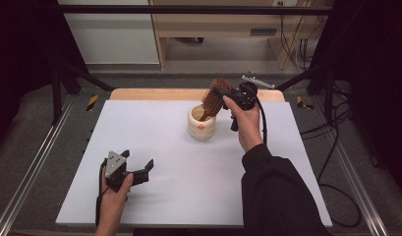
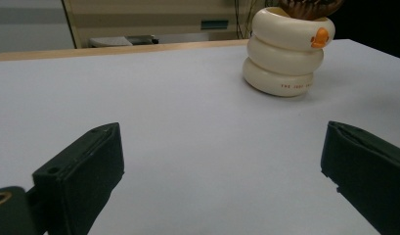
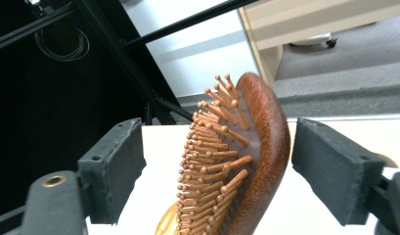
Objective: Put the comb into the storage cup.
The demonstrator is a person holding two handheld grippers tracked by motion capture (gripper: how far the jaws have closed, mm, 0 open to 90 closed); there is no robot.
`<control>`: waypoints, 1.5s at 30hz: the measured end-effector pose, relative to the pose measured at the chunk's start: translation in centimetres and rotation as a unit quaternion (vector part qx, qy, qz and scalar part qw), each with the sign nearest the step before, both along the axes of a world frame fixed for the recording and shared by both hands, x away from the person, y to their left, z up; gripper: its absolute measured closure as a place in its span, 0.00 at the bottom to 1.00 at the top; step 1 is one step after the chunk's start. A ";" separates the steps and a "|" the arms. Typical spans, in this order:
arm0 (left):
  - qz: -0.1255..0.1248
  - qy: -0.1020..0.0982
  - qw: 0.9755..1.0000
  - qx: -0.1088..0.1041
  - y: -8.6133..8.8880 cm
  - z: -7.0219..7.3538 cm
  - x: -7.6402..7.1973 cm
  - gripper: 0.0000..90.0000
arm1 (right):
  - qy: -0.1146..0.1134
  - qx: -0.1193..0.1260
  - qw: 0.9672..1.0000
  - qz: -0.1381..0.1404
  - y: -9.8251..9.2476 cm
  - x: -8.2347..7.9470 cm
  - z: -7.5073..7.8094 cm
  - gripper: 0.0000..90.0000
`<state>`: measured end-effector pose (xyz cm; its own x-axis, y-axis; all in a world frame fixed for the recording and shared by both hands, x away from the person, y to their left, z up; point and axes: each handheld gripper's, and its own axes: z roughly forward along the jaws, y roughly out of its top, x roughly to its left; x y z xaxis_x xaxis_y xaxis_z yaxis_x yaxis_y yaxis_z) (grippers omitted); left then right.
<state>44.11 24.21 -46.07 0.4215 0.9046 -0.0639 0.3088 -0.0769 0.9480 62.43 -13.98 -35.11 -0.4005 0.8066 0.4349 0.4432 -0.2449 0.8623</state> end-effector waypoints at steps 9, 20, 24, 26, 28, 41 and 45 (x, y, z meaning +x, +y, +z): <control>0.012 -0.009 1.000 0.007 0.3 0.4 -0.4 0.03 | -0.031 -0.032 0.999 -0.009 -0.8 -1.2 0.8 0.16; 0.023 -0.019 1.000 0.000 0.7 0.7 -0.7 0.03 | -0.055 -0.056 0.997 -0.023 -1.3 -2.3 0.9 0.07; 0.028 -0.020 0.999 -0.005 1.0 0.7 -0.8 0.03 | -0.071 -0.069 0.995 -0.023 -1.4 -2.8 1.0 0.08; 0.031 -0.022 0.999 -0.009 1.2 0.8 -0.8 0.03 | -0.075 -0.077 0.994 -0.020 -1.4 -3.0 1.1 0.08; 0.032 -0.022 0.999 -0.014 1.3 0.8 -0.8 0.03 | -0.080 -0.081 0.993 -0.020 -1.4 -3.1 1.2 0.08; 0.035 -0.030 0.999 -0.011 2.4 1.1 -0.8 0.03 | -0.099 -0.113 0.989 0.000 -1.7 -3.8 1.6 0.09; 0.037 -0.029 0.999 -0.016 3.1 1.3 -1.0 0.03 | -0.109 -0.118 0.987 0.004 -1.8 -4.1 1.8 0.10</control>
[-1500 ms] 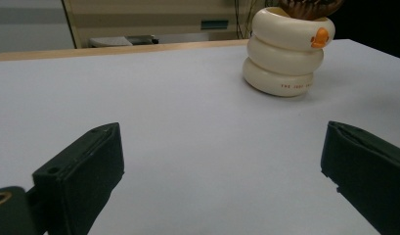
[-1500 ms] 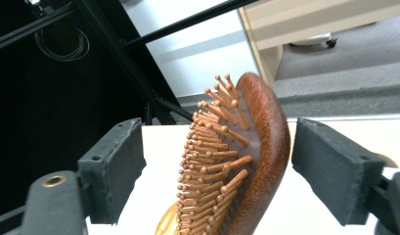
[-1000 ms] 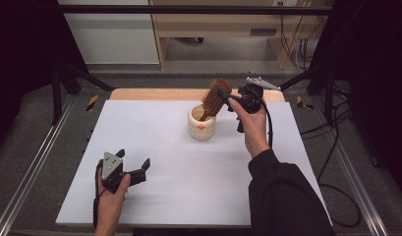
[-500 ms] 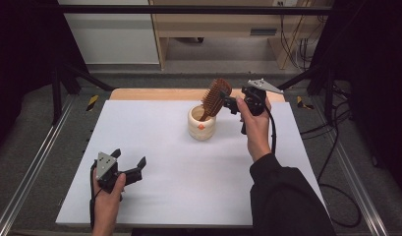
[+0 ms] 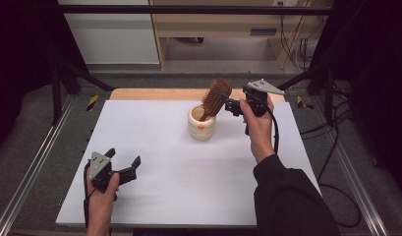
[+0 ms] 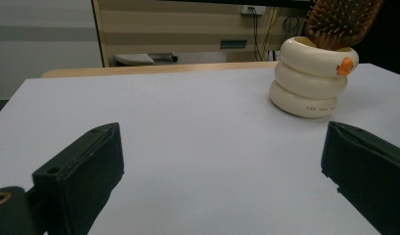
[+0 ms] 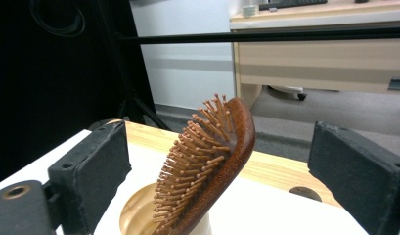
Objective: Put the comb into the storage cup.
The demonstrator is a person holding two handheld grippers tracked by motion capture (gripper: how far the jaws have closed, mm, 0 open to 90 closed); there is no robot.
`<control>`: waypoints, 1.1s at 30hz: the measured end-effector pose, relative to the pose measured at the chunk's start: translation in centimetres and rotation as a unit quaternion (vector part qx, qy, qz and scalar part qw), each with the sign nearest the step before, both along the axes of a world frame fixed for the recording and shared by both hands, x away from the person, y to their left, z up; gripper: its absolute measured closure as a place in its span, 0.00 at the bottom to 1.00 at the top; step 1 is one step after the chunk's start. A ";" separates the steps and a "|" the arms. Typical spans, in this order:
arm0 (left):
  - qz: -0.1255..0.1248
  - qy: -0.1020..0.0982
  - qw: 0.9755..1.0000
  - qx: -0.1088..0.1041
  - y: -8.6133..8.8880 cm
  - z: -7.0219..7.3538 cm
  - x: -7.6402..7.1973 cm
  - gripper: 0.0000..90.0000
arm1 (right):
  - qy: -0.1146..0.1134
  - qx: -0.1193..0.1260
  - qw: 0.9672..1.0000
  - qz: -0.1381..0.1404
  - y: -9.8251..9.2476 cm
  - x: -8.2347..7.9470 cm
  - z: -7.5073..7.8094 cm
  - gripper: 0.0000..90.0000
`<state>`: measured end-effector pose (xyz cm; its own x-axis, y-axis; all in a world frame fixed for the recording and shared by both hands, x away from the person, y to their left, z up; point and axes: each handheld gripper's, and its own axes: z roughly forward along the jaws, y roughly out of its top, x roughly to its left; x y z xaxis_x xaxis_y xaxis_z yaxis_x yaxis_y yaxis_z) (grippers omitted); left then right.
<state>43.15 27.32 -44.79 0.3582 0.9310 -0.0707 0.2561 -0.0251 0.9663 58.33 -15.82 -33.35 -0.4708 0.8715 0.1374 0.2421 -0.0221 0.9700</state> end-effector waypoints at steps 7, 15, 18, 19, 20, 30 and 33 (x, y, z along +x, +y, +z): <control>0.008 -0.007 1.000 -0.010 2.1 0.3 -0.4 0.03 | -0.010 -0.001 1.000 0.014 0.0 -0.5 0.0 0.07; 0.026 -0.005 0.999 -0.034 3.2 0.1 -0.6 0.02 | -0.032 -0.021 0.999 0.001 0.5 -0.9 -0.5 0.04; 0.024 -0.003 0.999 -0.033 3.0 0.0 -0.7 0.02 | -0.034 -0.015 0.999 -0.007 0.4 -1.1 -0.6 0.03; 0.024 -0.004 0.999 -0.033 3.0 0.0 -0.7 0.02 | -0.036 -0.015 0.999 -0.008 0.4 -1.2 -0.6 0.03; 0.023 -0.005 0.999 -0.032 3.0 0.0 -0.7 0.02 | -0.037 -0.014 0.999 -0.009 0.4 -1.3 -0.5 0.03; 0.014 -0.007 1.000 -0.016 2.7 -0.3 -1.2 0.02 | -0.049 -0.016 0.999 -0.013 0.4 -1.9 -1.2 0.04; 0.018 -0.008 1.000 -0.020 2.8 -0.3 -1.3 0.02 | -0.051 -0.014 0.999 -0.011 0.5 -2.3 -1.4 0.04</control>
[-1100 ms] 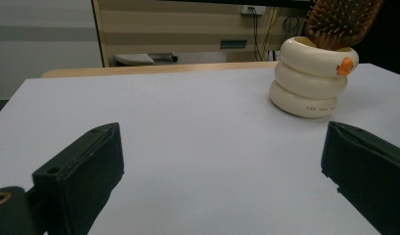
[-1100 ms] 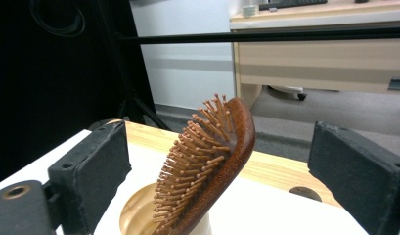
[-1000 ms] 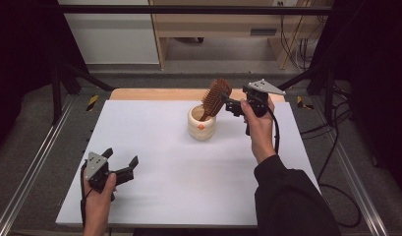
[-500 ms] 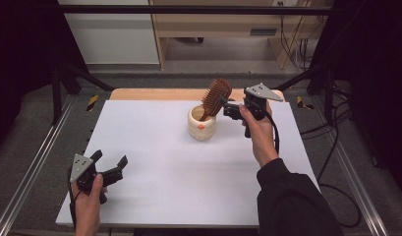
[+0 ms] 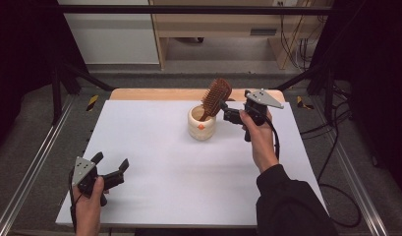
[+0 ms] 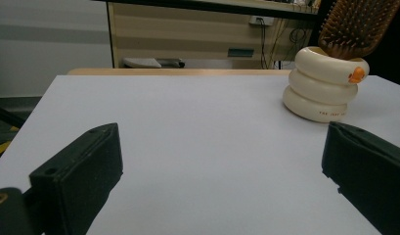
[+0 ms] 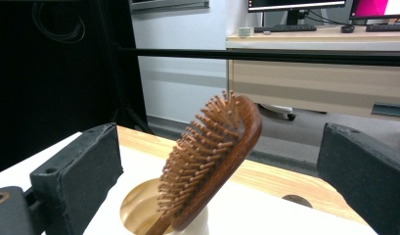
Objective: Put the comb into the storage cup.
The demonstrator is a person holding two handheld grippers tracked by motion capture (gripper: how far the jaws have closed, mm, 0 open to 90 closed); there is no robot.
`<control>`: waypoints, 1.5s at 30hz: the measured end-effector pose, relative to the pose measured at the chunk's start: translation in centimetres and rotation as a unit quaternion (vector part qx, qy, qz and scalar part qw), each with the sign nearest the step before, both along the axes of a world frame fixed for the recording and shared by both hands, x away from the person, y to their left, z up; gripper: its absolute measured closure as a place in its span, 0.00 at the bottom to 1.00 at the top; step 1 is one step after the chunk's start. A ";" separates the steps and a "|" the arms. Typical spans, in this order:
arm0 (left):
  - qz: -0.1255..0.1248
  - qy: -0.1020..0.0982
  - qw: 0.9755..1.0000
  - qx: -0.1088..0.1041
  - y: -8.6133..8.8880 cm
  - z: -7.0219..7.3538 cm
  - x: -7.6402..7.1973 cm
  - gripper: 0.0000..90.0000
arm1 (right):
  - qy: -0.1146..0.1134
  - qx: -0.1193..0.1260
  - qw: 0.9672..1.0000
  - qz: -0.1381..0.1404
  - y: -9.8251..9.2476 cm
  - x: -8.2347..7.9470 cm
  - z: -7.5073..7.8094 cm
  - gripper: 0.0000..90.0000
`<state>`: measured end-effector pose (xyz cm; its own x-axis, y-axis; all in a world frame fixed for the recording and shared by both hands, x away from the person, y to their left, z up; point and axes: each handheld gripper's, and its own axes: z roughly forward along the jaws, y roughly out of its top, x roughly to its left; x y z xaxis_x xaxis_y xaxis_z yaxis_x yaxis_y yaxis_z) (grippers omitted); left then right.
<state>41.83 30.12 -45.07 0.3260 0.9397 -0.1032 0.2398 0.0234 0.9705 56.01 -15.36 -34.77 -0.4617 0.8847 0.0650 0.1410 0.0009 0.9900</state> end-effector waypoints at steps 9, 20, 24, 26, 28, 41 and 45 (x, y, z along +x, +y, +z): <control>-0.002 0.001 1.000 0.001 -0.1 -0.2 -0.2 0.02 | -0.008 -0.005 1.000 0.005 -0.4 -1.9 -0.2 0.04; 0.001 -0.002 1.000 -0.006 0.4 -0.3 -0.2 0.02 | -0.013 -0.003 1.000 -0.001 -1.2 -3.4 -0.2 0.03; 0.003 -0.002 1.000 -0.007 0.6 -0.4 -0.1 0.02 | -0.016 0.003 1.000 -0.002 -1.7 -3.2 0.2 0.02; -0.001 -0.008 1.000 -0.002 0.7 -0.4 -0.2 0.02 | -0.015 0.008 1.000 -0.001 -2.0 -3.2 0.3 0.02; -0.003 -0.010 1.000 -0.002 0.8 -0.4 -0.2 0.02 | -0.016 0.006 1.000 0.002 -2.2 -3.2 0.4 0.02; 0.005 -0.023 1.000 0.000 1.4 0.3 -1.4 0.02 | -0.023 0.009 1.000 0.004 -4.3 -4.5 1.2 0.03; 0.007 -0.020 1.000 -0.002 1.6 0.2 -1.3 0.02 | -0.022 0.009 1.000 0.004 -4.8 -4.5 1.2 0.03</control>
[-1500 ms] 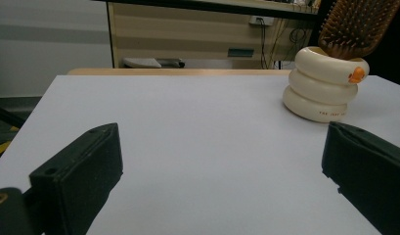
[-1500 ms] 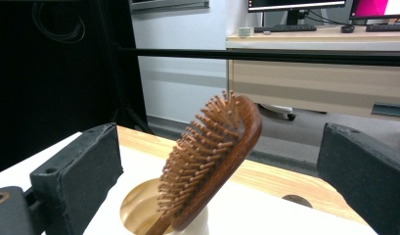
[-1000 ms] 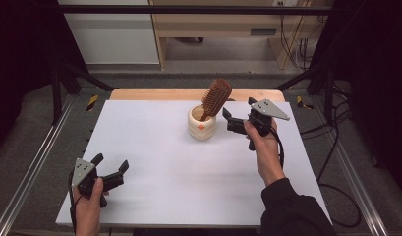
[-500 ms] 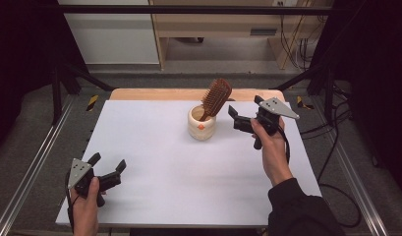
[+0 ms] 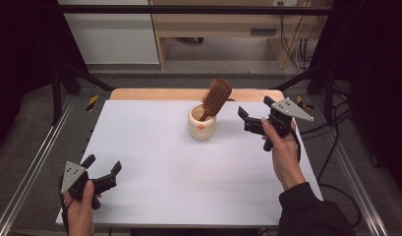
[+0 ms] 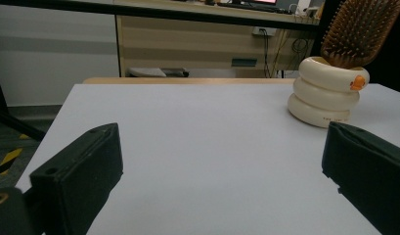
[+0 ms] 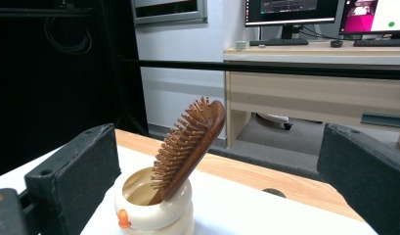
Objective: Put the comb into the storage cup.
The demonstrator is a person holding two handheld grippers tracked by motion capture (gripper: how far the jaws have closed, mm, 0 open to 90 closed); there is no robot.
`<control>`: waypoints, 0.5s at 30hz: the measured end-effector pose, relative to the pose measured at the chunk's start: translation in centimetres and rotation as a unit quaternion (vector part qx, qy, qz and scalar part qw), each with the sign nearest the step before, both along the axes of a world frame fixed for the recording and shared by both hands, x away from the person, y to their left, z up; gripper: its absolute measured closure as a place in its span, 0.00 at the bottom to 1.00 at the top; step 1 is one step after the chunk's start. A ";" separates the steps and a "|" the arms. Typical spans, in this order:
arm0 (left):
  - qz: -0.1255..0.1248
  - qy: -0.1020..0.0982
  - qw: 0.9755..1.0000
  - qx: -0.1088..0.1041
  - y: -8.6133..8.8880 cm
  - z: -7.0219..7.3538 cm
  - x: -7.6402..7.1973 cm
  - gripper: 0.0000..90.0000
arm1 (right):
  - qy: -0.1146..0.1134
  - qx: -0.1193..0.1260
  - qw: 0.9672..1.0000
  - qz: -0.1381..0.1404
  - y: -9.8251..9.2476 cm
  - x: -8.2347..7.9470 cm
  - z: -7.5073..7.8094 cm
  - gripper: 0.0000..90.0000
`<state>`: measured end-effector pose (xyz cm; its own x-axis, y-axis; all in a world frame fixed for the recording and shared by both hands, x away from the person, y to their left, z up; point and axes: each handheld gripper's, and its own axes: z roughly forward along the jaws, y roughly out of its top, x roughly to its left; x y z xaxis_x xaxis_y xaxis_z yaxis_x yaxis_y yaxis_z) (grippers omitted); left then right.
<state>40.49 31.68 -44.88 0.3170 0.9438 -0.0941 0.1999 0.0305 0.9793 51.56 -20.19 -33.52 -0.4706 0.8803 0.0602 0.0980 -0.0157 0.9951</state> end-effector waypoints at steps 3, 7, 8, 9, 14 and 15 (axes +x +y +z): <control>-0.001 -0.001 1.000 -0.001 0.1 0.0 0.0 0.02 | 0.000 -0.002 1.000 0.003 -0.3 0.1 0.0 0.03; 0.002 -0.007 1.000 -0.005 0.3 0.1 0.0 0.02 | 0.000 -0.003 1.000 0.005 -0.6 0.1 0.1 0.03; 0.002 -0.008 1.000 -0.007 0.4 0.1 0.0 0.02 | 0.002 -0.003 1.000 0.006 -0.7 0.0 0.1 0.03; 0.002 -0.007 1.000 -0.007 0.4 0.1 0.0 0.02 | 0.003 -0.003 1.000 0.006 -0.8 -0.1 0.1 0.03; 0.001 -0.013 1.000 -0.008 0.5 0.2 -0.1 0.02 | 0.005 -0.019 1.000 0.012 -1.8 -1.1 -0.1 0.02; 0.001 -0.014 1.000 -0.005 0.4 0.2 -0.1 0.02 | 0.007 -0.019 1.000 0.014 -1.9 -1.3 -0.1 0.02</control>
<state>40.36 32.12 -44.64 0.3173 0.9436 -0.0948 0.1725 0.0409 0.9842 50.24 -22.08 -33.66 -0.4937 0.8690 0.0333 0.1115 0.0252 0.9934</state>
